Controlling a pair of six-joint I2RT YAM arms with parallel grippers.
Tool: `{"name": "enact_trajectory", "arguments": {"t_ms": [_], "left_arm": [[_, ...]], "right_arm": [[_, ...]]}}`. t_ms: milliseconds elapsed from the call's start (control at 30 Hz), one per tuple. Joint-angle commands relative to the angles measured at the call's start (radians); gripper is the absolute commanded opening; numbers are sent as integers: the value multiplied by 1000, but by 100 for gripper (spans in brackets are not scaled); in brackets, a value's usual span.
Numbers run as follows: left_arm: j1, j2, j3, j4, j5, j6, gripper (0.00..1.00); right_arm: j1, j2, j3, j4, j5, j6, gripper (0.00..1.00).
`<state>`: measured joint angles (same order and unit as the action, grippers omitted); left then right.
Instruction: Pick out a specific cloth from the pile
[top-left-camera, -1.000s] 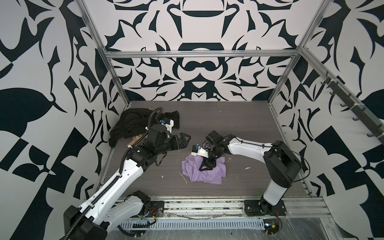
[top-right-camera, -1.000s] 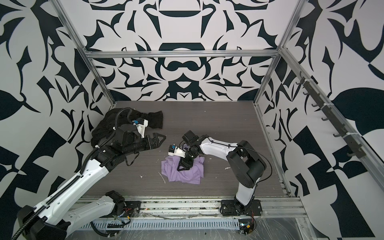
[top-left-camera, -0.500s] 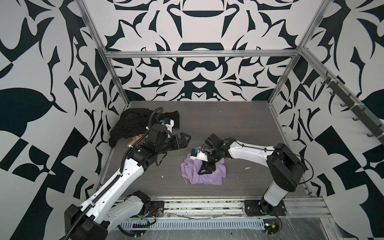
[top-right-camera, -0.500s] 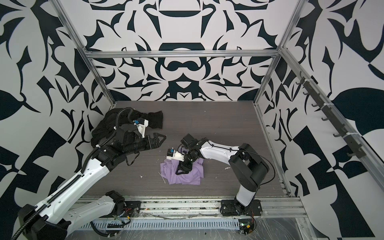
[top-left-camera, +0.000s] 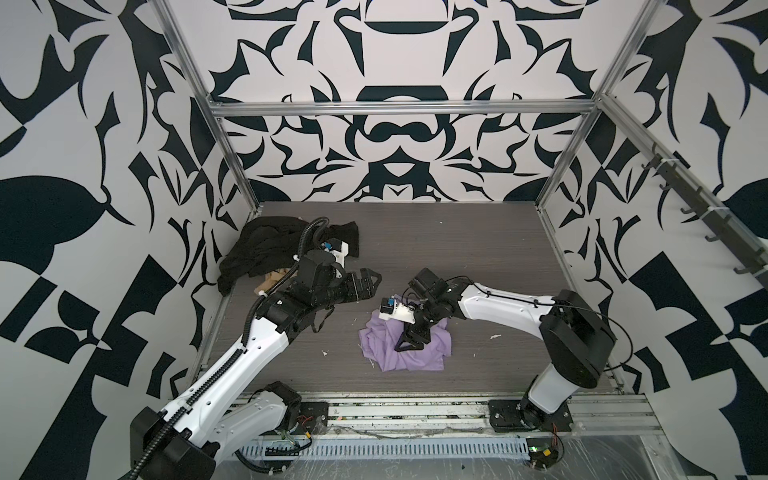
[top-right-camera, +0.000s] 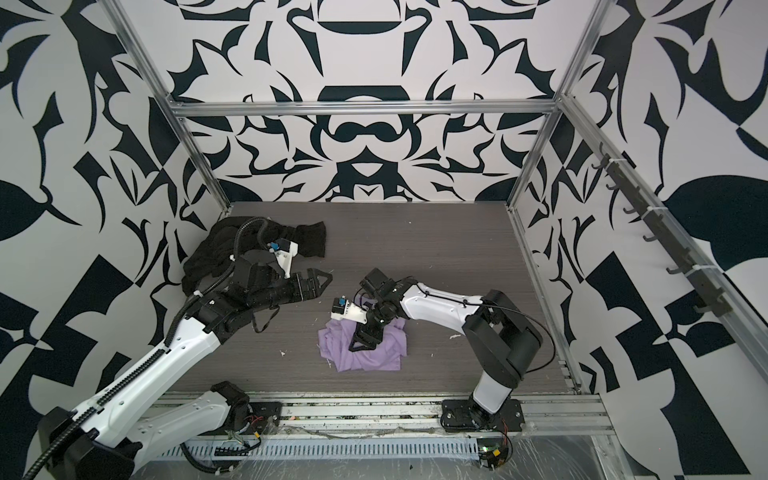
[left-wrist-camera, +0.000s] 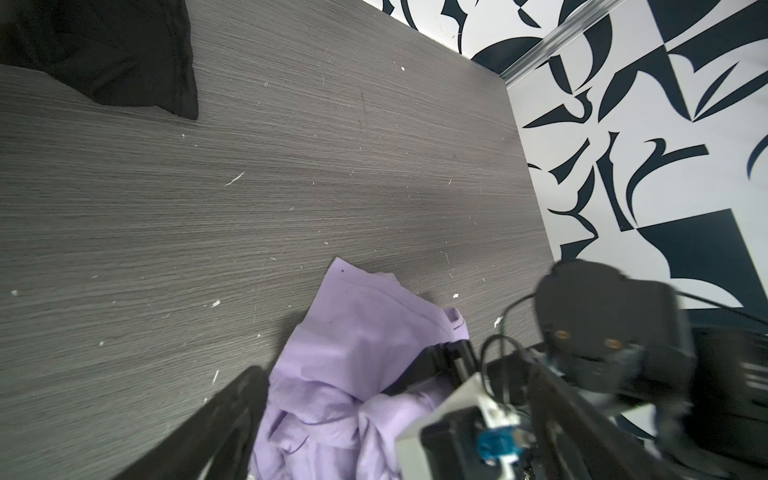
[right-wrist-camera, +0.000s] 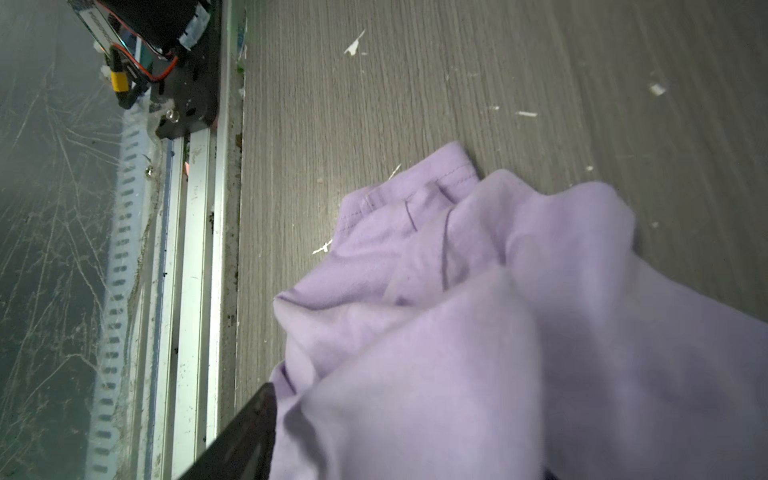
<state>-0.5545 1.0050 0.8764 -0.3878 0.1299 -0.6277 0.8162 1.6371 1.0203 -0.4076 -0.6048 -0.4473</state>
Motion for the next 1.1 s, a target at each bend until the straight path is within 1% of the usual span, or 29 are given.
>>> {"name": "enact_trajectory", "arguments": {"t_ms": [0, 167, 233, 300, 367, 433, 467, 533, 567, 600, 633, 733, 767, 800, 833, 900, 933, 1000, 1067], "left_arm": [[4, -19, -15, -16, -35, 39, 100], [6, -46, -55, 22, -96, 65, 100], [6, -63, -89, 54, -187, 66, 100], [7, -74, -130, 92, -284, 97, 100], [6, -73, -162, 118, -408, 124, 100], [6, -64, -206, 163, -589, 133, 98], [6, -62, -228, 206, -640, 168, 97], [8, -45, -278, 333, -713, 318, 96], [8, -29, -294, 378, -737, 370, 96], [16, -3, -307, 412, -749, 421, 96], [29, 28, -317, 435, -747, 465, 96], [89, 140, -337, 527, -740, 545, 96], [114, 158, -299, 464, -702, 531, 94], [137, 184, -294, 503, -675, 560, 92], [138, 213, -311, 589, -677, 614, 91], [140, 261, -358, 752, -679, 707, 90], [149, 314, -376, 810, -678, 724, 89], [181, 369, -387, 857, -664, 705, 87], [211, 422, -409, 951, -636, 696, 86]], "right_arm": [[6, -98, 31, 6, 42, 2, 72], [2, -212, 11, 14, 121, 1, 74], [-13, -269, -20, 46, 170, 9, 74], [-42, -330, -85, 148, 241, 50, 74], [-82, -383, -174, 297, 331, 125, 74], [-118, -420, -269, 463, 475, 214, 74], [-132, -431, -302, 515, 544, 243, 74], [-164, -450, -384, 618, 690, 276, 74], [-176, -456, -414, 663, 753, 287, 74], [-189, -460, -451, 710, 825, 291, 76], [-207, -461, -486, 752, 874, 294, 76], [-238, -459, -580, 872, 1004, 298, 76], [-245, -465, -598, 897, 1056, 295, 76], [-255, -480, -605, 892, 1062, 292, 76], [-275, -487, -624, 930, 1062, 283, 76], [-306, -509, -645, 936, 1075, 283, 77], [-325, -520, -660, 934, 1062, 284, 76], [-350, -530, -695, 954, 1064, 293, 76], [-399, -501, -760, 1081, 1038, 295, 75]]}}
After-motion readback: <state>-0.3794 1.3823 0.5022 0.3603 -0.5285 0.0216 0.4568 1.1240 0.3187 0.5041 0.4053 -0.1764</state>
